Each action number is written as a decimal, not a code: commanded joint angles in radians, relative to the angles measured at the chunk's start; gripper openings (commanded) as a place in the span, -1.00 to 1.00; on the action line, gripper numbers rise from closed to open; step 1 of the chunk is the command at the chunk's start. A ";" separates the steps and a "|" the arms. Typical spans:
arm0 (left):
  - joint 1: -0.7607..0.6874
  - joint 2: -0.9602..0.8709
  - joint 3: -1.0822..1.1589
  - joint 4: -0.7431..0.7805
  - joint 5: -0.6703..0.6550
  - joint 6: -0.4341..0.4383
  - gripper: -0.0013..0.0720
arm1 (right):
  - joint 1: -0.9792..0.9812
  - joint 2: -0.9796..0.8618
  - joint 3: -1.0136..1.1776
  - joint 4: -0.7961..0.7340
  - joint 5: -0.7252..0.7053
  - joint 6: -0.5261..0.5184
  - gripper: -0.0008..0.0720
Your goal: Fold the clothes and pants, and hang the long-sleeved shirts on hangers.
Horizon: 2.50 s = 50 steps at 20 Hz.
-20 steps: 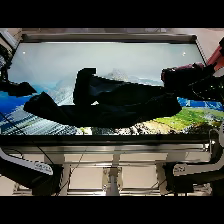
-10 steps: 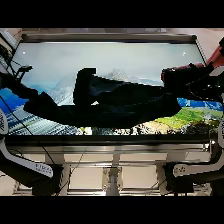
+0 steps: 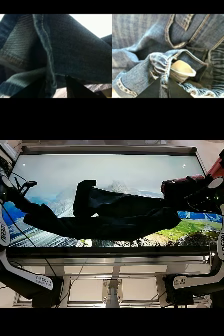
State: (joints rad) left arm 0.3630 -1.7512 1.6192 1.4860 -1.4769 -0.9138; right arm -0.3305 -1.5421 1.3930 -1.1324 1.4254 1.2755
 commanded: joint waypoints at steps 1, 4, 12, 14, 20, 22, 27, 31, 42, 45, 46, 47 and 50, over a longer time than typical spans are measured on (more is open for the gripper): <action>-0.001 -0.024 -0.014 0.002 -0.002 -0.022 -0.17 | 0.001 0.000 0.001 -0.005 0.014 -0.004 -0.88; -0.003 -0.056 -0.014 0.002 -0.005 -0.061 -0.26 | 0.001 0.000 0.001 -0.006 0.010 -0.006 -0.88; 0.026 0.015 -0.002 -0.073 0.041 -0.201 -0.91 | -0.008 0.010 0.047 -0.029 0.074 -0.039 -0.88; 0.092 0.129 0.016 -0.073 0.114 -0.247 -0.91 | -0.041 0.045 0.130 -0.036 0.072 -0.050 -0.88; 0.407 0.482 0.017 -0.109 0.376 -0.355 -0.91 | -0.267 0.199 0.422 0.101 -0.028 -0.066 -0.88; 0.496 0.554 0.017 -0.178 0.427 -0.355 -0.91 | -0.313 0.225 0.508 0.154 -0.066 -0.066 -0.88; 0.574 0.606 0.016 -0.276 0.416 -0.355 -0.91 | -0.324 0.226 0.615 0.174 -0.008 -0.064 -0.88; 0.570 0.604 -0.017 -0.277 0.369 -0.354 -0.91 | -0.327 0.247 0.487 0.006 0.048 -0.031 -0.88; 0.530 0.637 -0.394 -0.262 0.293 -0.117 -0.90 | -0.527 0.472 -0.129 -0.099 -0.039 -0.113 -0.88; 0.530 0.637 -0.504 -0.202 0.259 -0.117 -0.90 | -0.555 0.502 -0.211 -0.156 -0.031 -0.116 -0.88; 0.530 0.637 -0.547 -0.177 0.253 -0.117 -0.90 | -0.564 0.510 -0.244 -0.181 -0.031 -0.116 -0.88; 0.530 0.637 -0.586 -0.148 0.251 -0.117 -0.90 | -0.573 0.518 -0.278 -0.203 -0.032 -0.118 -0.88; 0.530 0.637 -0.668 -0.074 0.250 -0.117 -0.90 | -0.592 0.524 -0.373 -0.276 -0.022 -0.117 -0.88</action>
State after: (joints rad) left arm 0.8940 -1.1152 1.0359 1.3396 -1.2175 -1.0386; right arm -0.9012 -1.0328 1.1069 -1.3399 1.3865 1.1622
